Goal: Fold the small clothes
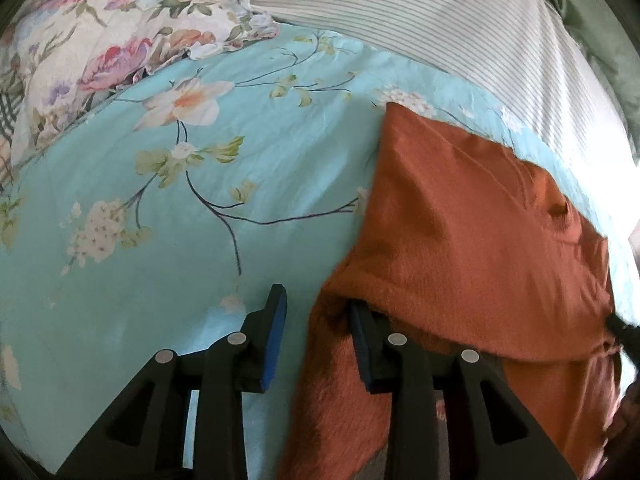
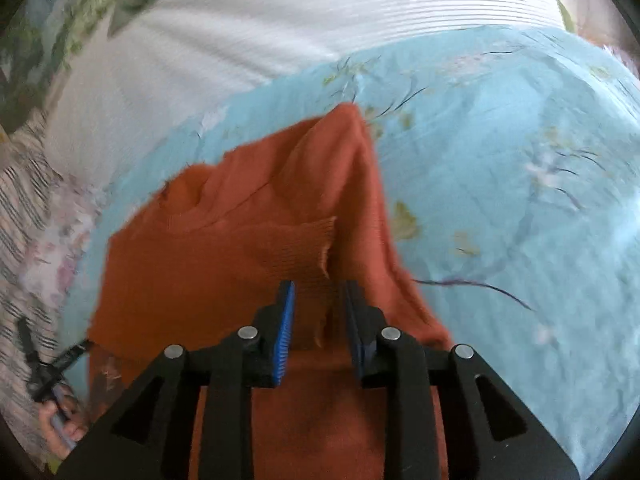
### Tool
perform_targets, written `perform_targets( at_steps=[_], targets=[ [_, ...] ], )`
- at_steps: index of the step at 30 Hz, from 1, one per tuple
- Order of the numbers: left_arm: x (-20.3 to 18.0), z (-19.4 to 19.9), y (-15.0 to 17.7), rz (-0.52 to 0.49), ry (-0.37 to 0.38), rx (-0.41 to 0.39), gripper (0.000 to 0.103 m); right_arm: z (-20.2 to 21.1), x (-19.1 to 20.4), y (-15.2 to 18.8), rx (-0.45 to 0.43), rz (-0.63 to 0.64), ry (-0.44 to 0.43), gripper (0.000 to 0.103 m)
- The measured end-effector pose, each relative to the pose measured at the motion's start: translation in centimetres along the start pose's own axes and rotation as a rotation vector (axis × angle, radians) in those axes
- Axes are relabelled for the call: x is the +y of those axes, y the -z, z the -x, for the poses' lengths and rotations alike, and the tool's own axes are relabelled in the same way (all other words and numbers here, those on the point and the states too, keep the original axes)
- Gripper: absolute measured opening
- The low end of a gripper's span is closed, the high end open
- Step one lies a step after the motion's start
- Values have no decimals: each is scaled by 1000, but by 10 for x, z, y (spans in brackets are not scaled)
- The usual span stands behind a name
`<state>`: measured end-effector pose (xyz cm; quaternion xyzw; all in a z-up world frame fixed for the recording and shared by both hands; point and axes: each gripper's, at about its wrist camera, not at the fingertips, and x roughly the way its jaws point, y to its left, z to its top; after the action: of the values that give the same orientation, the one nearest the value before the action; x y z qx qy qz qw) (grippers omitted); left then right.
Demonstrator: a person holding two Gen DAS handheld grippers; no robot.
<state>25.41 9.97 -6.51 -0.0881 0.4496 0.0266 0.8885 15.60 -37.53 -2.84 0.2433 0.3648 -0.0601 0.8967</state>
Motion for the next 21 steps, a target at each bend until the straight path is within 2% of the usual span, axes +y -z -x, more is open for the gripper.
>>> perform_targets(
  at_steps=[2, 3, 9, 15, 18, 21],
  targets=[
    [0, 10, 6, -38, -1, 3, 35, 15, -12, 6, 7, -7, -8, 43],
    [1, 14, 9, -50, 6, 2, 38, 23, -20, 11, 23, -13, -27, 45],
    [16, 46, 45, -94, 138, 49, 54, 43, -37, 56, 122, 0, -102, 46],
    [27, 69, 89, -134, 277, 129, 55, 70, -28, 110, 207, 25, -331, 46],
    [31, 87, 114, -169, 345, 149, 57, 89, -25, 139, 225, 70, -337, 46],
    [36, 105, 143, -215, 373, 150, 59, 109, -34, 147, 155, 56, -288, 46]
  ],
)
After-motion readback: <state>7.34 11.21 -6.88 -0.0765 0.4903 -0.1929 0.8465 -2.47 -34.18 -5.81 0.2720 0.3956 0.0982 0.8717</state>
